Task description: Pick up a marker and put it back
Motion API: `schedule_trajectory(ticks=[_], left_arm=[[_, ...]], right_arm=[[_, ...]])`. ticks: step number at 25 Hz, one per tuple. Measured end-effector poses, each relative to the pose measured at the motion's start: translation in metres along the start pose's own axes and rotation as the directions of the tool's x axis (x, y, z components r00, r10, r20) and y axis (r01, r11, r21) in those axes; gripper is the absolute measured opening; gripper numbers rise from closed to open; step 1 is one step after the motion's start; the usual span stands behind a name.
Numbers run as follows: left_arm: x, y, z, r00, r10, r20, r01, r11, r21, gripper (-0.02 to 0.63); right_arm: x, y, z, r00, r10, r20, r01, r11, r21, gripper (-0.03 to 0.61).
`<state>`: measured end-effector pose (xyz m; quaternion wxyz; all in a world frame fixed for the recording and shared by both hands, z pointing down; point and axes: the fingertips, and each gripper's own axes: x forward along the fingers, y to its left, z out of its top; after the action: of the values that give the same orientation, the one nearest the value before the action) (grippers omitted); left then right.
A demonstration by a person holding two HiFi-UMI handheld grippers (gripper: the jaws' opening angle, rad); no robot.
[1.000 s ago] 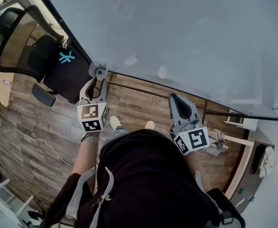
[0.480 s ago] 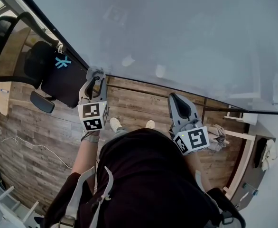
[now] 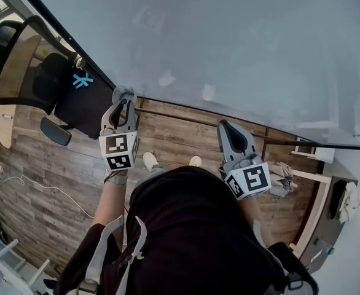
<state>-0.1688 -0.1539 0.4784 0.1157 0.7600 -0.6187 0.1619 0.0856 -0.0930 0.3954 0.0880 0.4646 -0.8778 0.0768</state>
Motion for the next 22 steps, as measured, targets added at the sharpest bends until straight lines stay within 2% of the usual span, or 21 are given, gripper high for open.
schedule_trajectory(ticks=[12,22], left_arm=[[-0.027,-0.006,0.038,0.997,0.013,0.076,-0.019,0.997,0.077,0.074],[-0.073,-0.011,0.083,0.983,0.063,0.17,-0.085,0.989,0.123,0.074]], right_arm=[[0.008,0.005,0.005,0.997,0.082,0.016,-0.082,0.997,-0.005,0.021],[0.015,0.017,0.017,0.982,0.183,0.039,-0.182,0.983,-0.03,0.023]])
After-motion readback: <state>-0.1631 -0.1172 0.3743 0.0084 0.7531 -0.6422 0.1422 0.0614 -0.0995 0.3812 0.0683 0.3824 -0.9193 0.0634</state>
